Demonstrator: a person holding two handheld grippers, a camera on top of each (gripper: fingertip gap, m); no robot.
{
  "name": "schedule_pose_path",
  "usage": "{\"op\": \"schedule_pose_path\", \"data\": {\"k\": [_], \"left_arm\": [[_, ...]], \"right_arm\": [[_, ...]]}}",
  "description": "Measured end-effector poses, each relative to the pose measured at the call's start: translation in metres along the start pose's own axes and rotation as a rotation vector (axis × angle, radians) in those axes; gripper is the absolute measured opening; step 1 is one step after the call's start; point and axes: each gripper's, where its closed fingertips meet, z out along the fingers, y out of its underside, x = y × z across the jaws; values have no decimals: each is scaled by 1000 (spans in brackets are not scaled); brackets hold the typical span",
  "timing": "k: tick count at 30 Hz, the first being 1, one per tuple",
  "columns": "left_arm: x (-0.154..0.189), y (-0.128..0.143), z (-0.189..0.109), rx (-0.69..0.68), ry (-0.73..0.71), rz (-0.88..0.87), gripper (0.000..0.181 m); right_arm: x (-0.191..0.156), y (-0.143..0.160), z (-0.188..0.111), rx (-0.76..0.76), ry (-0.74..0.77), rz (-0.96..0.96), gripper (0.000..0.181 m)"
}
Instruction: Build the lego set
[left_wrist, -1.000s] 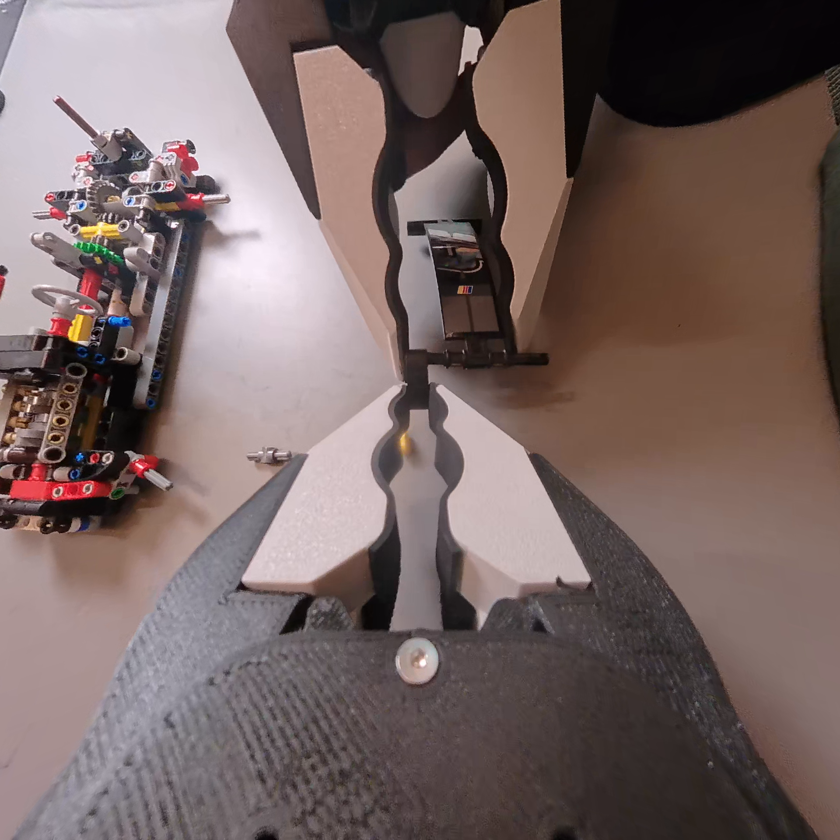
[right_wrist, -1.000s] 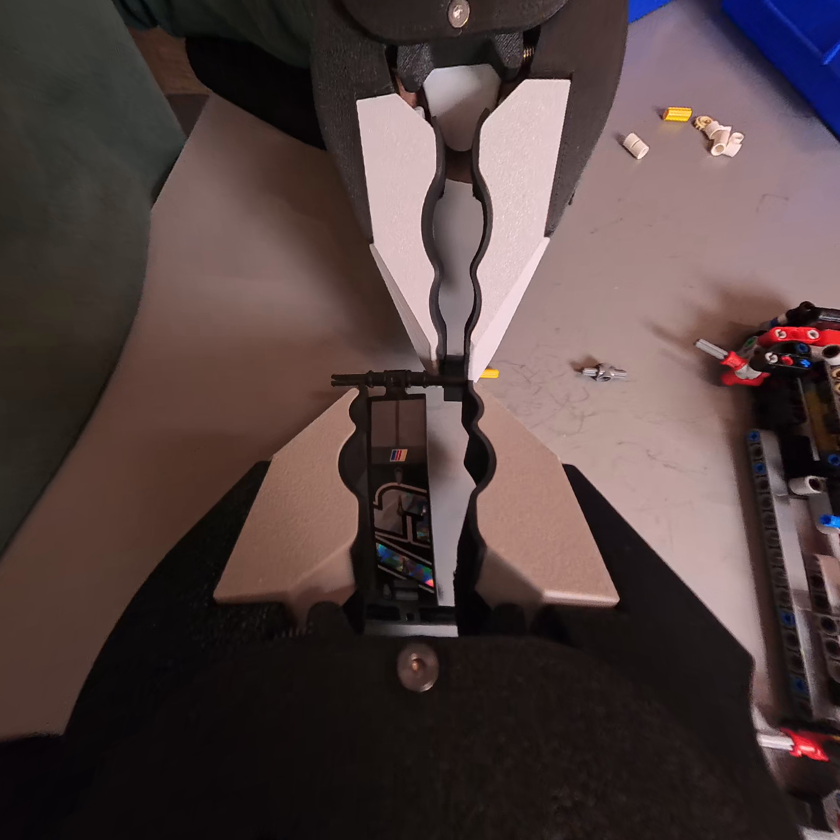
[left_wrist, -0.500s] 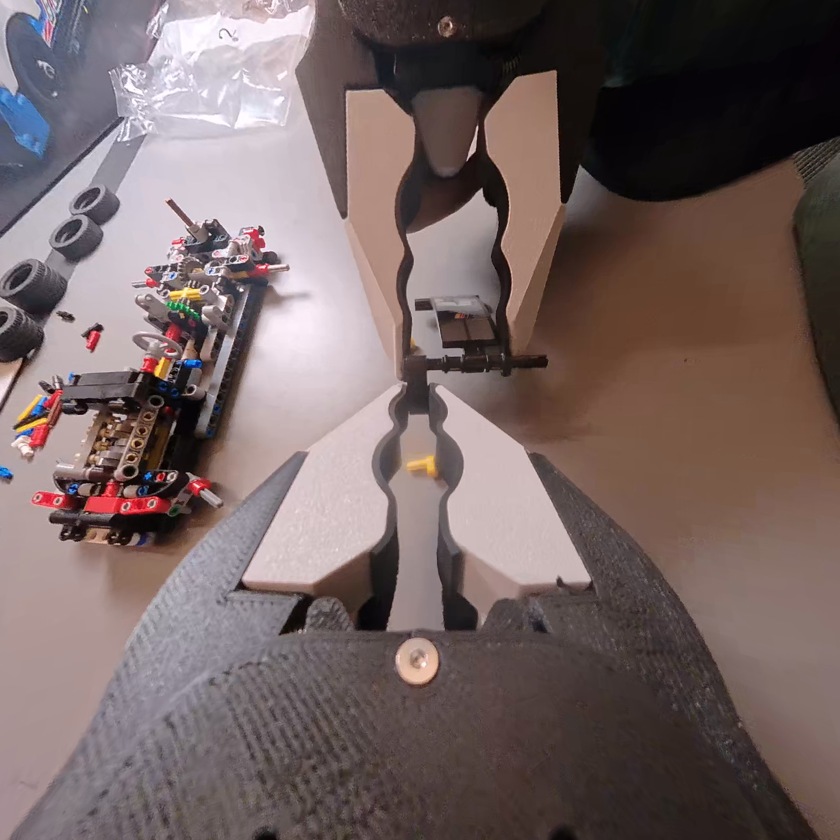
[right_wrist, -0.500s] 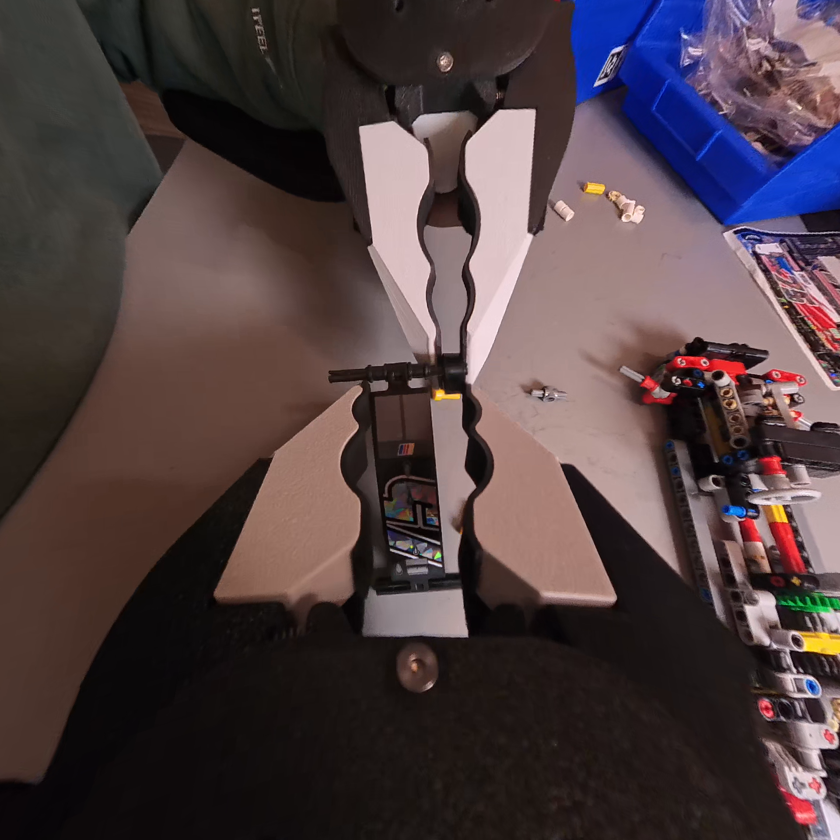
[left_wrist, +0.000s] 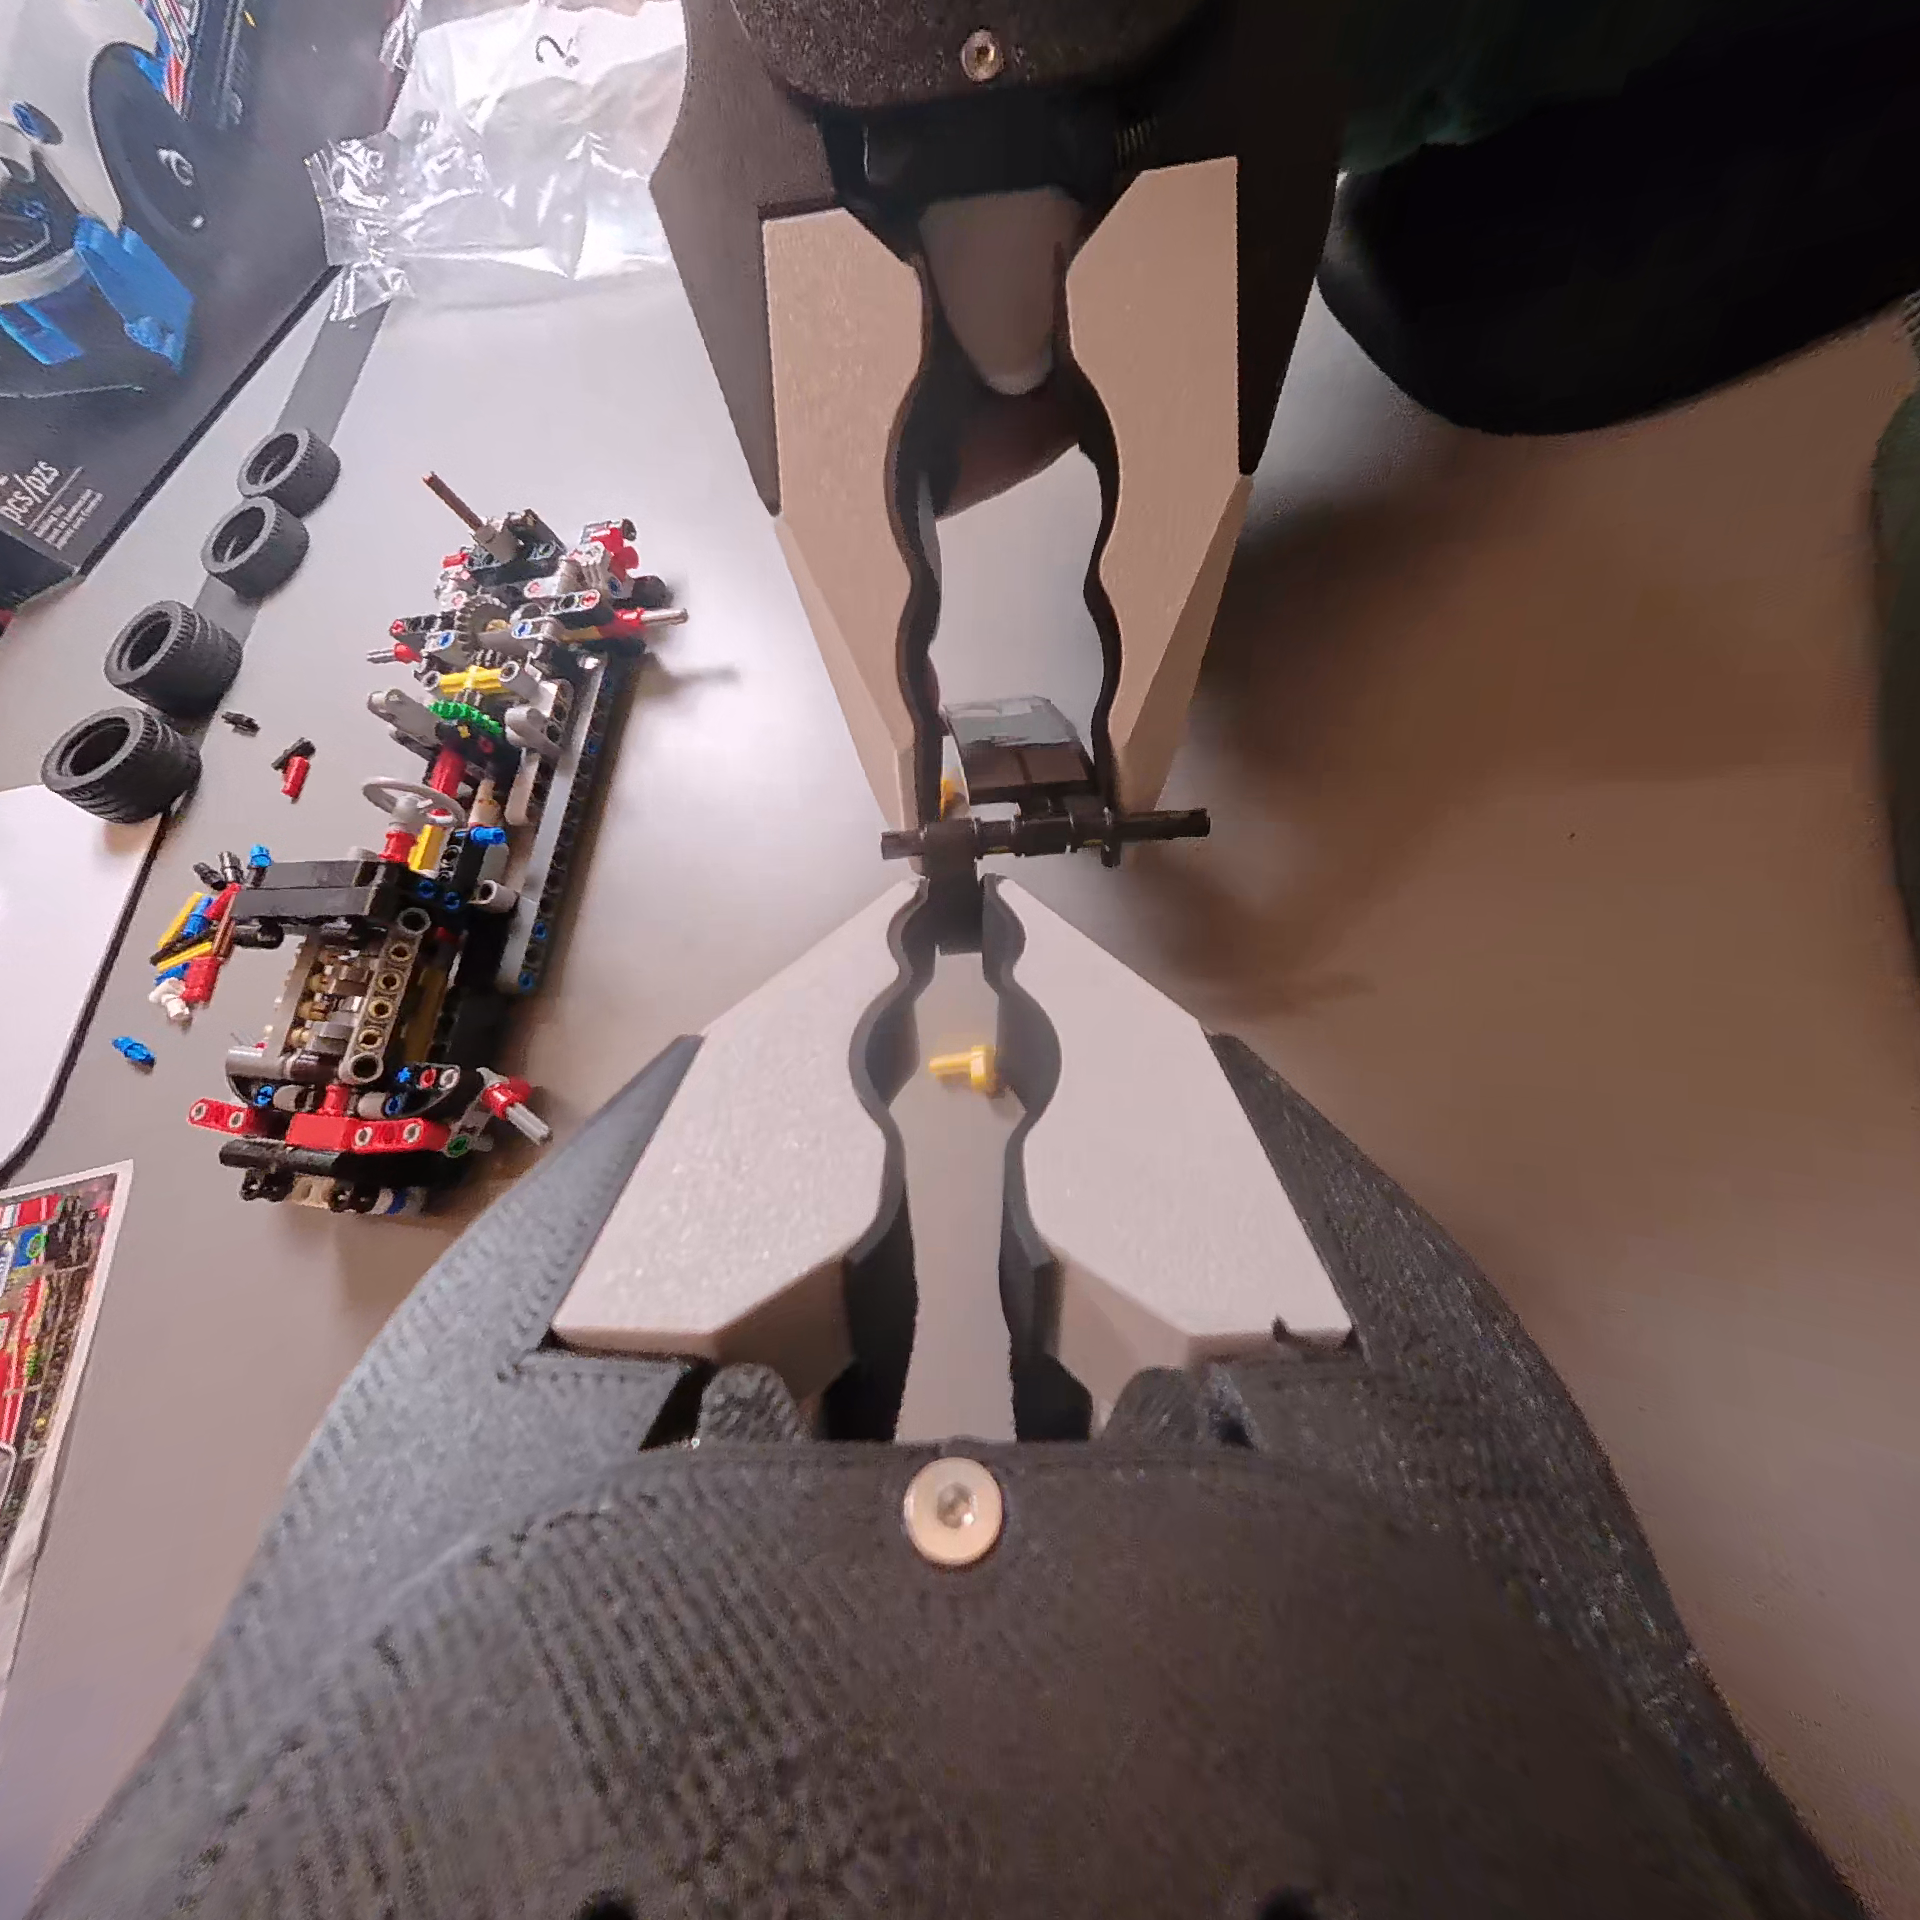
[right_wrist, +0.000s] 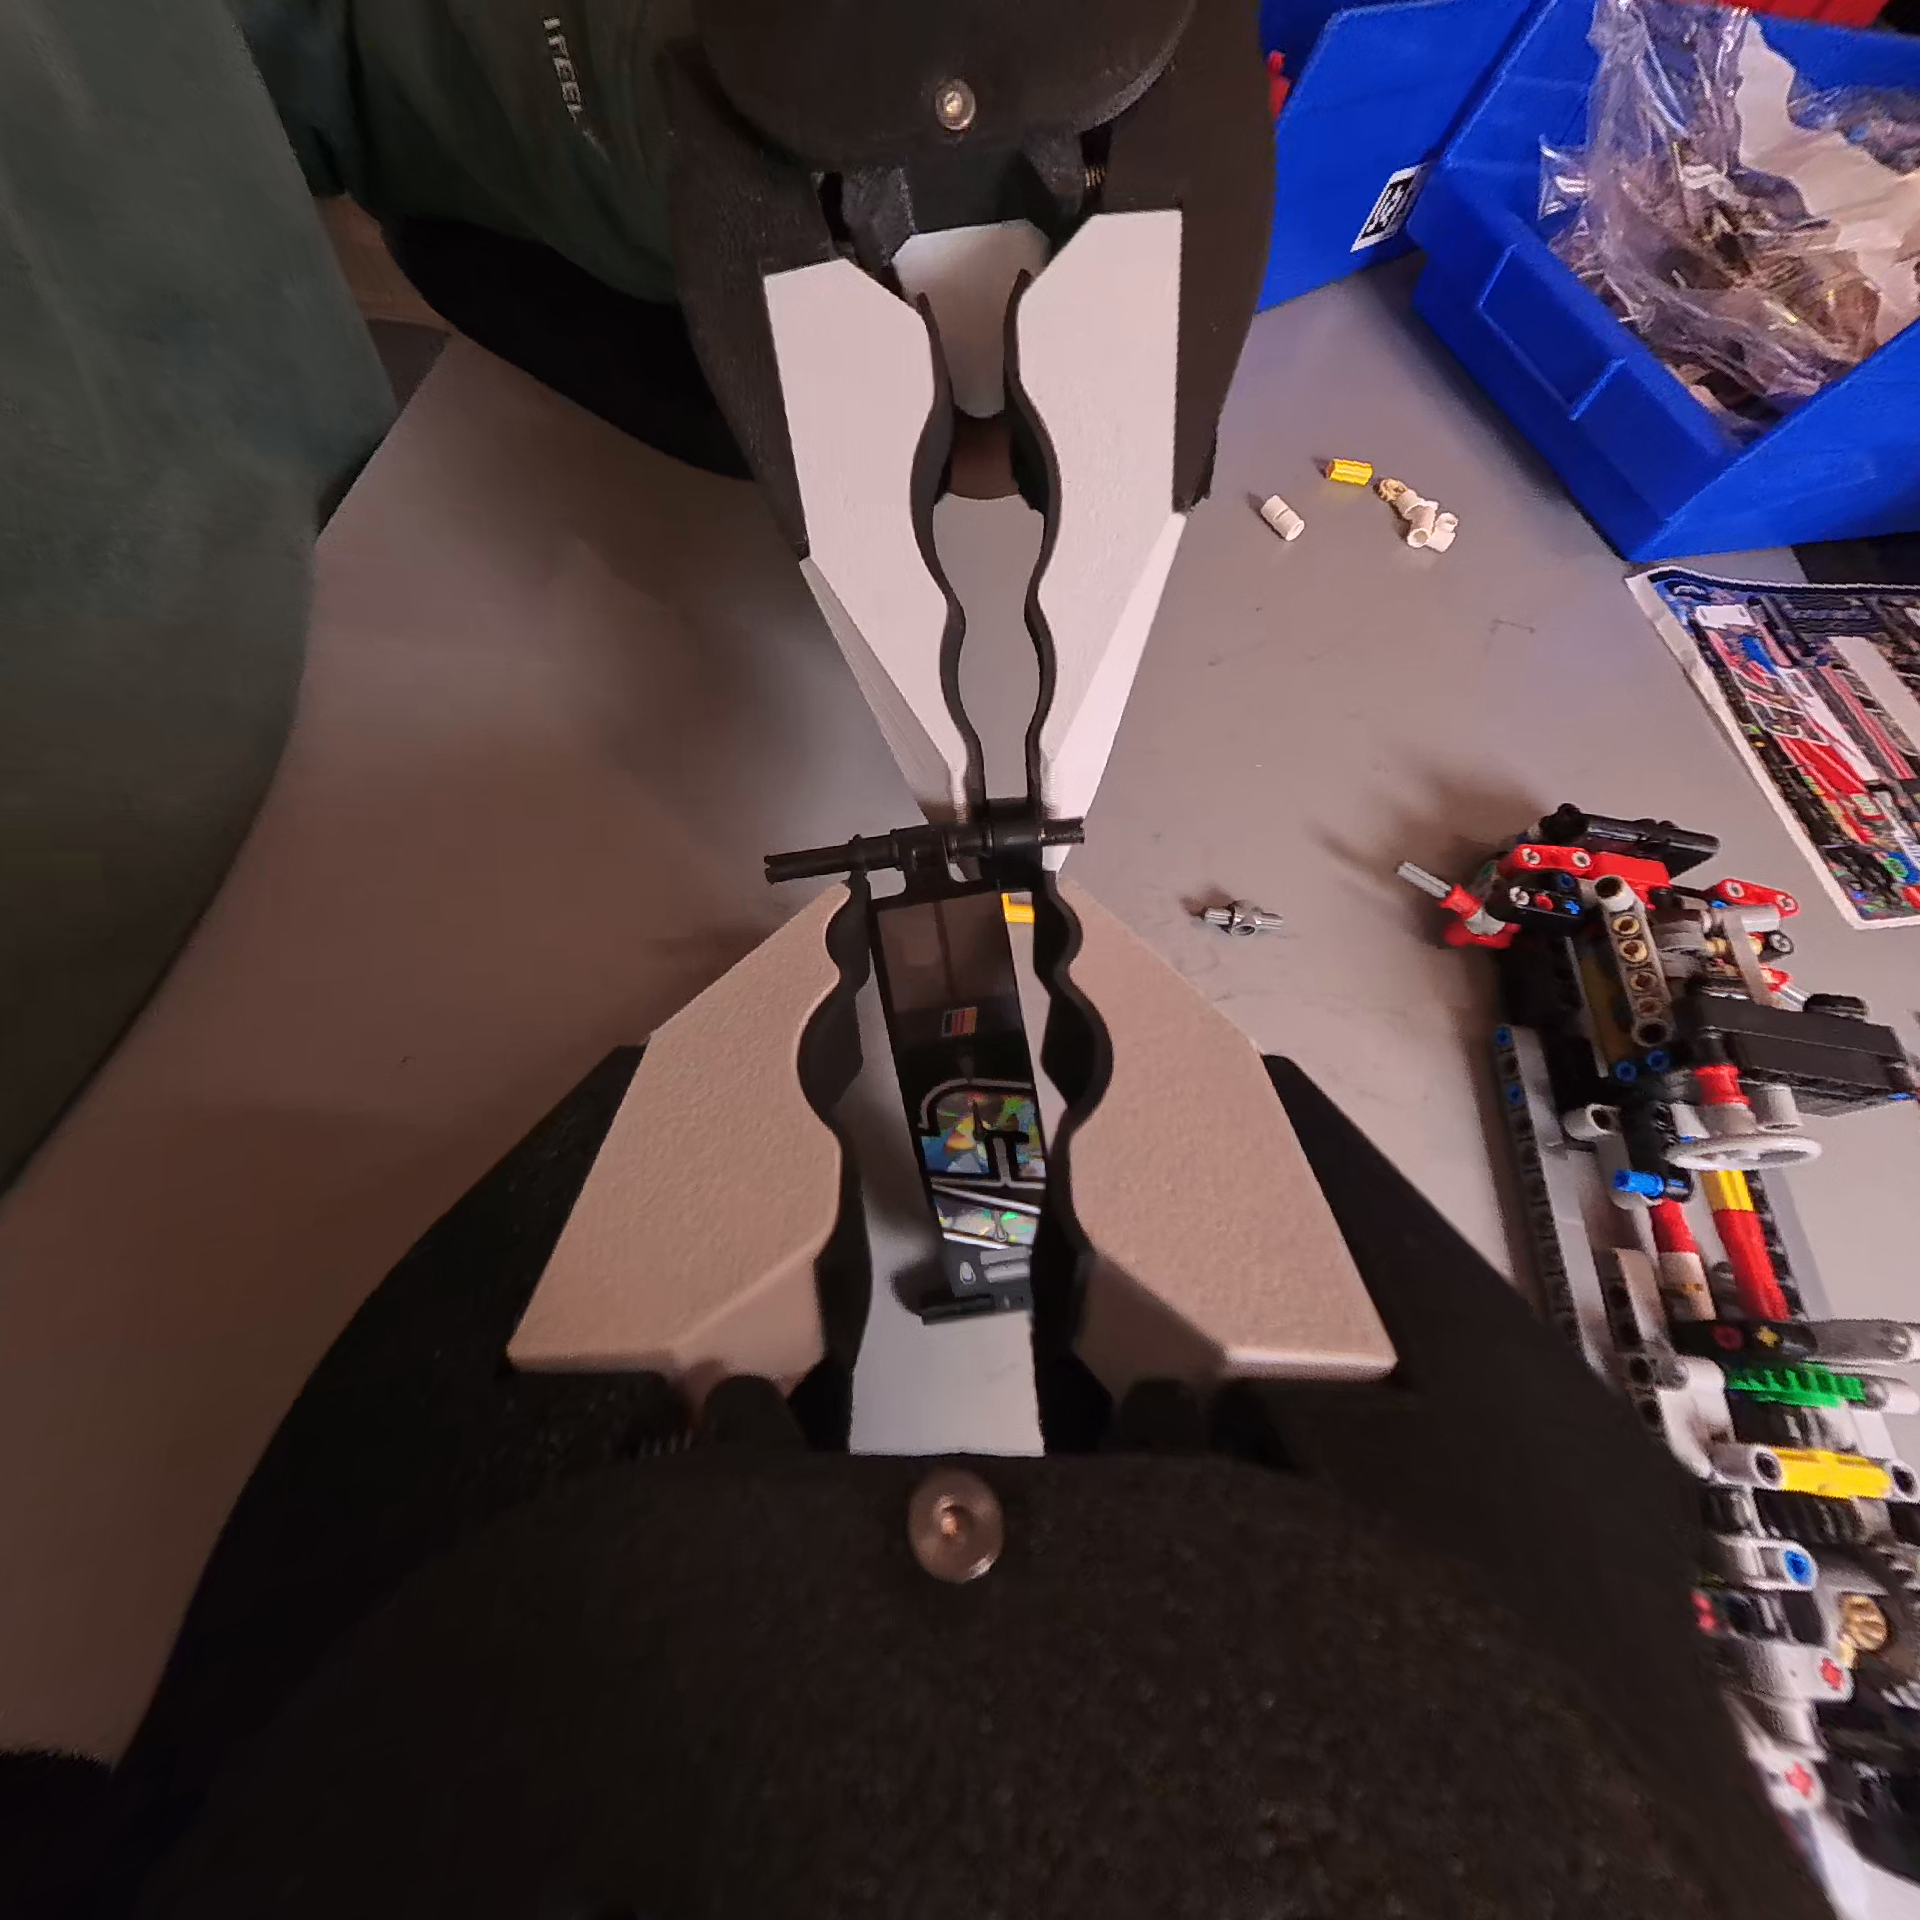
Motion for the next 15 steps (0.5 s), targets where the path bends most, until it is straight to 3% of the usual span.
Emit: {"op": "schedule_pose_path", "data": {"k": [1, 5, 12, 15], "left_arm": [[0, -2, -1, 10, 5, -6, 6], [-2, -1, 1, 39, 10, -28, 6], [0, 0, -4, 137, 159, -157, 2], [-7, 3, -4, 136, 111, -129, 16]], "right_arm": [[0, -2, -1, -1, 3, -4, 28], [3, -1, -1, 6, 20, 3, 29], [0, 13, 5, -74, 23, -31, 29], [2, 12, 4, -56, 25, -16, 29]]}}
